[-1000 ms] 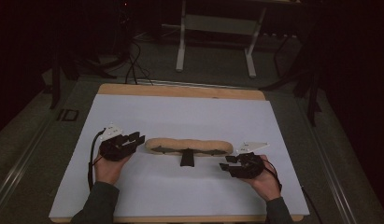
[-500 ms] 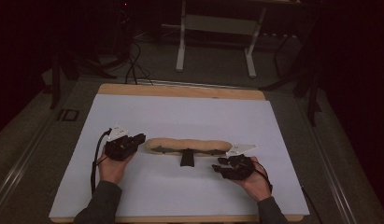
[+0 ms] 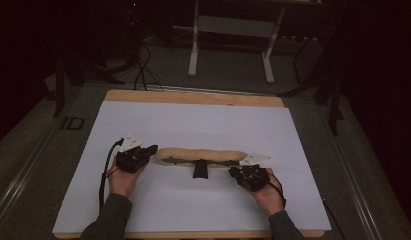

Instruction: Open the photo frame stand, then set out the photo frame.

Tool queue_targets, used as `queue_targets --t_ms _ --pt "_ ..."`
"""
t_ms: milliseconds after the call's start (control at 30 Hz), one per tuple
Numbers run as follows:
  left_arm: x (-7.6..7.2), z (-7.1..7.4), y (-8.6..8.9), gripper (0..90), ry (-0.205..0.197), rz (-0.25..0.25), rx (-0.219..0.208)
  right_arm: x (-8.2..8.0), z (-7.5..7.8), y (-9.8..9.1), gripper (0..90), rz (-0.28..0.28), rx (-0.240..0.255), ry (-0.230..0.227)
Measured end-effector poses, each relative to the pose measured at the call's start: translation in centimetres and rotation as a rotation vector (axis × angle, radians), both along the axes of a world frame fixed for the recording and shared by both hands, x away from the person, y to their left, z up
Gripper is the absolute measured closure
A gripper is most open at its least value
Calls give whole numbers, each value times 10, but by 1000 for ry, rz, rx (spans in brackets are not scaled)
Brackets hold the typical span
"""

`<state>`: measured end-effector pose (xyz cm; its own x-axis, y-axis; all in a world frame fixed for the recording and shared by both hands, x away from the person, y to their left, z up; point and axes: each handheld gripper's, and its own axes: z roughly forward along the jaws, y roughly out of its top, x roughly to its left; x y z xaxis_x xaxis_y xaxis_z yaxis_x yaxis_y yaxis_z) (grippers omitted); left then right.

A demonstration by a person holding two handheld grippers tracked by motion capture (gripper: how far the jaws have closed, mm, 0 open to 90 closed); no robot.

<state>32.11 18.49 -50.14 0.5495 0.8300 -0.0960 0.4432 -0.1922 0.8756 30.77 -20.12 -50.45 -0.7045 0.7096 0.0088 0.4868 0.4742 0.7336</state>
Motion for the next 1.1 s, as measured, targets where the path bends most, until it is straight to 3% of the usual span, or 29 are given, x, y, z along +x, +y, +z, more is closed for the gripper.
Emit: queue_targets --t_ms 200,1100 --pt "0 -1 -2 900 -6 -6 10 3 -1 -2 886 -55 21 -6" --pt "-4 -2 -1 899 -21 -15 17 6 -2 -2 887 -81 24 -7"
